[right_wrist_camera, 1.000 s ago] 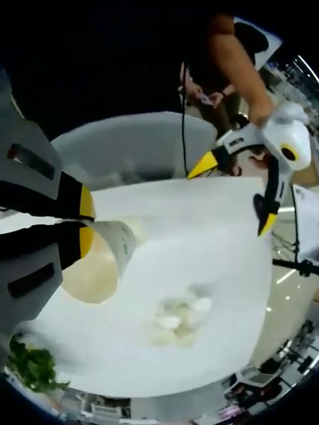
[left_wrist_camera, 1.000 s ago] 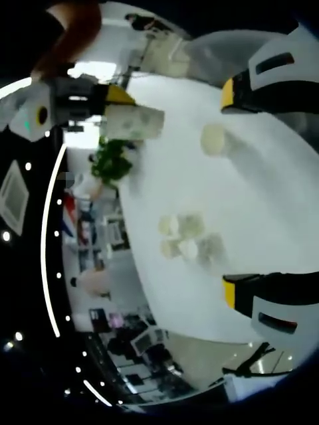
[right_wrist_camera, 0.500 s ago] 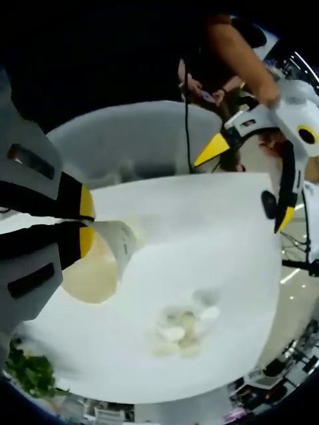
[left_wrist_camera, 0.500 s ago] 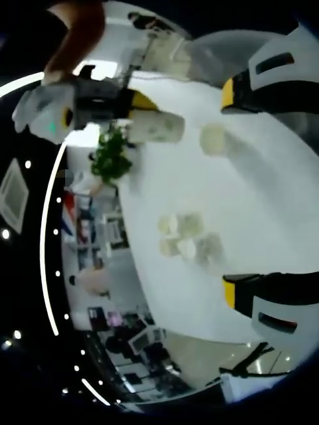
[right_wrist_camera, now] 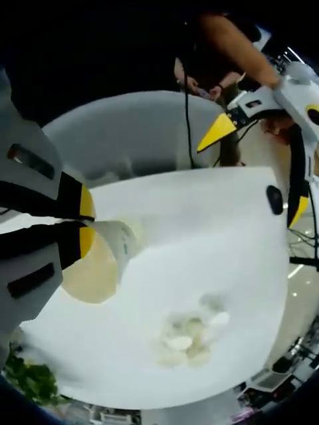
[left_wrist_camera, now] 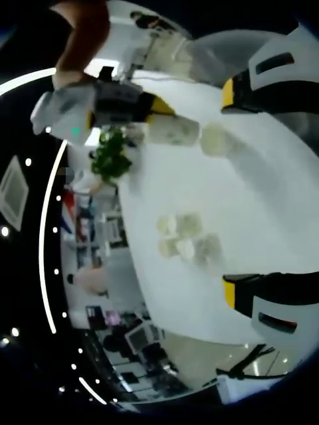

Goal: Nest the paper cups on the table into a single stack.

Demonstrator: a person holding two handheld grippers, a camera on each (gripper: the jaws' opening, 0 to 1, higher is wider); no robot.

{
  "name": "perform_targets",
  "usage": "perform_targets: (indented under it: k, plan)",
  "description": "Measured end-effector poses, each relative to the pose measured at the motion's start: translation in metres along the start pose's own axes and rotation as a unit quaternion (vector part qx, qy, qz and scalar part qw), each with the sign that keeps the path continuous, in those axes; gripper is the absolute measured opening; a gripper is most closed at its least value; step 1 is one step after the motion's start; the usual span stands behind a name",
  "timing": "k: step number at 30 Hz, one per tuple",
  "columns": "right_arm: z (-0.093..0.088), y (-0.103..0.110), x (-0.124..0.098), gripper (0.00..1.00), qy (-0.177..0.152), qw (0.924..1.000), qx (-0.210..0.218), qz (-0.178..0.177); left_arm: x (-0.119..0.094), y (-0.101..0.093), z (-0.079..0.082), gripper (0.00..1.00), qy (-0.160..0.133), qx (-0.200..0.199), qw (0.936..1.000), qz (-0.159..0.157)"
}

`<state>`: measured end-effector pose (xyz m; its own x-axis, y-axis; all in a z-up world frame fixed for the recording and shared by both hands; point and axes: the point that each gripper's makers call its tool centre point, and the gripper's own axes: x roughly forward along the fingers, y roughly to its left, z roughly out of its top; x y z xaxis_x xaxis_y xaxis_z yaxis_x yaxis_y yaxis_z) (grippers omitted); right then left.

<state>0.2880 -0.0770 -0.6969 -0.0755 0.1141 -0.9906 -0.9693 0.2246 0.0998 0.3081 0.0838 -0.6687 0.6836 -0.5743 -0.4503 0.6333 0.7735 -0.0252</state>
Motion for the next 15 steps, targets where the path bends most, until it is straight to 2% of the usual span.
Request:
perform_targets:
  k: [6,15]
  plan:
    - [-0.002,0.003,0.014,0.0,0.004,0.9999,0.007,0.011,0.002,-0.001,0.0,0.99,0.0,0.0,1.0,-0.002]
    - [-0.003,-0.001,0.031,0.0,0.009,0.9998,0.017,0.005,0.003,-0.002,-0.001,0.99,0.0,-0.002,1.0,-0.002]
